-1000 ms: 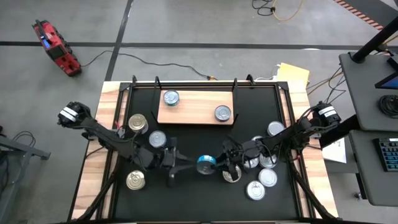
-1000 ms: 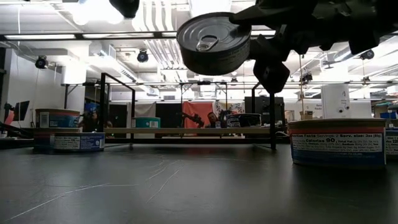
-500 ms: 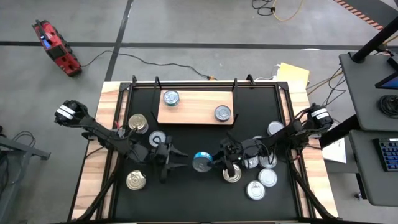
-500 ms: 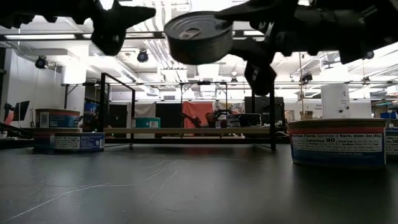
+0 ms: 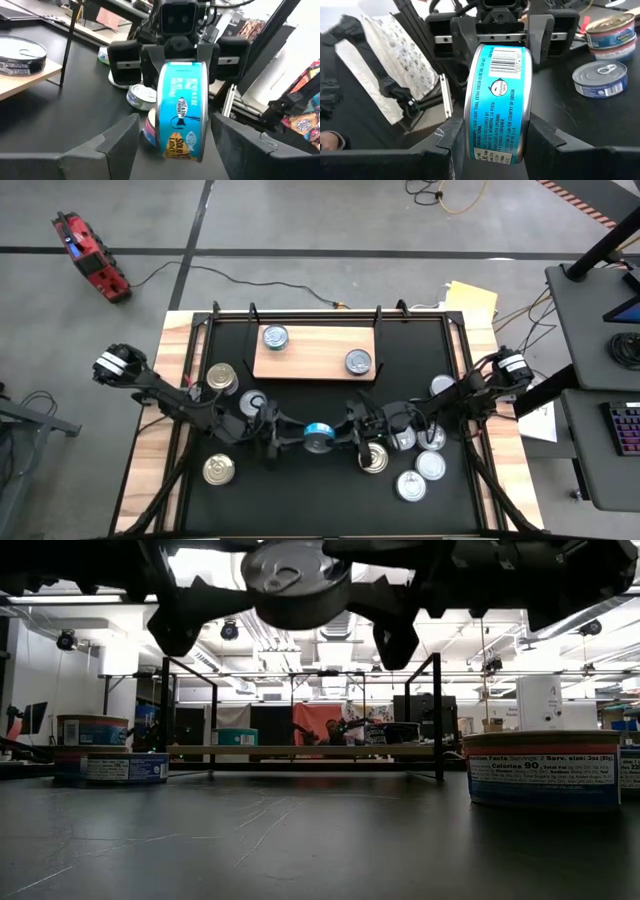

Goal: Stack canned seafood by type on shelf
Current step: Put the yellow tuna can on the shelf

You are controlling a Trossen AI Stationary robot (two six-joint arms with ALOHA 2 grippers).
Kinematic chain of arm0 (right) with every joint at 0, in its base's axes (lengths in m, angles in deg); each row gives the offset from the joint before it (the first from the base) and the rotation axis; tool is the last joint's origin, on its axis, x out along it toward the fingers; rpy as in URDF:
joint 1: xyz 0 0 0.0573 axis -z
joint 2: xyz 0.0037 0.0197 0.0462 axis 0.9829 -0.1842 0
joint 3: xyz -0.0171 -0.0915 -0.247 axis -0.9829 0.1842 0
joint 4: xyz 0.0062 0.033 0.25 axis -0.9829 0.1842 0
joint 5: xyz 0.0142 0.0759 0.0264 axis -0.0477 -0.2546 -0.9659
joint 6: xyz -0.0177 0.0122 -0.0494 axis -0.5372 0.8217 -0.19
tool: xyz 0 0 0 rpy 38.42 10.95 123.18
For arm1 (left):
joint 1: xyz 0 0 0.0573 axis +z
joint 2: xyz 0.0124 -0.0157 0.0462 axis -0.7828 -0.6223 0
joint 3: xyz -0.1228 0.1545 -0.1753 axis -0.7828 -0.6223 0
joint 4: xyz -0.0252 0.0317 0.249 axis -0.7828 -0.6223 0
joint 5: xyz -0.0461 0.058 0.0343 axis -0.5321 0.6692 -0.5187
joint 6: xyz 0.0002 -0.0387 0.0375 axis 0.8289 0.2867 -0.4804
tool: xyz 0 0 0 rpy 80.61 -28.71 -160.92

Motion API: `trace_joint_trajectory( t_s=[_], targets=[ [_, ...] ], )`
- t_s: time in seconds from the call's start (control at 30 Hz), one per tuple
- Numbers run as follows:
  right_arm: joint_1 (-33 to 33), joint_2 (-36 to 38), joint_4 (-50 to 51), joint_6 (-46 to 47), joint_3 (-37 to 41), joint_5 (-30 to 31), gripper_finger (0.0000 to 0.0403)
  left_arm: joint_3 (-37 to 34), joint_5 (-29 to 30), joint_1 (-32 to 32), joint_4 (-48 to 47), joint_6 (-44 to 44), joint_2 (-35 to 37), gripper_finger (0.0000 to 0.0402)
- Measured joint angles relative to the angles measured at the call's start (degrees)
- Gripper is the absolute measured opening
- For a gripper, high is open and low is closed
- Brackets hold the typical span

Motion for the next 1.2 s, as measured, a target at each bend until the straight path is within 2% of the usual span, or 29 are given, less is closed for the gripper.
trace_joint_trajectory(
  t_s=[0.27, 0.47, 0.57, 0.67, 0.77, 1.07, 1.2],
  targets=[
    [0.00, 0.00, 0.51, -1.82, -0.75, 0.01, 0.0136, 4.21, -0.04, 0.63, -0.12, -3.56, -5.52, 0.0231],
    [0.00, 0.00, 2.36, -2.55, -0.79, 0.45, 0.0136, 5.87, -0.04, 0.74, -0.03, -6.50, -6.31, 0.0226],
    [-0.04, 0.00, 2.52, -2.65, -0.79, 0.42, 0.0136, 6.08, -0.19, 0.80, -0.09, -6.59, -6.17, 0.0204],
    [-0.04, 0.00, 2.56, -2.63, -0.79, 0.38, 0.0138, 6.11, -0.20, 1.01, -0.12, -5.87, -6.18, 0.0160],
    [-0.07, 0.00, 2.59, -3.16, -0.87, 0.09, 0.0158, 6.11, -0.63, 1.17, -0.01, -5.23, -6.24, 0.0117],
    [0.10, 0.55, 3.22, -5.84, -1.12, 0.82, 0.0212, 5.98, 1.77, 1.67, -0.08, -0.89, -5.70, 0.0118],
    [0.52, 3.49, 8.73, -6.49, -1.12, 0.62, 0.0230, 4.96, 1.93, 1.74, -0.01, 2.97, -4.27, 0.0118]
  ],
)
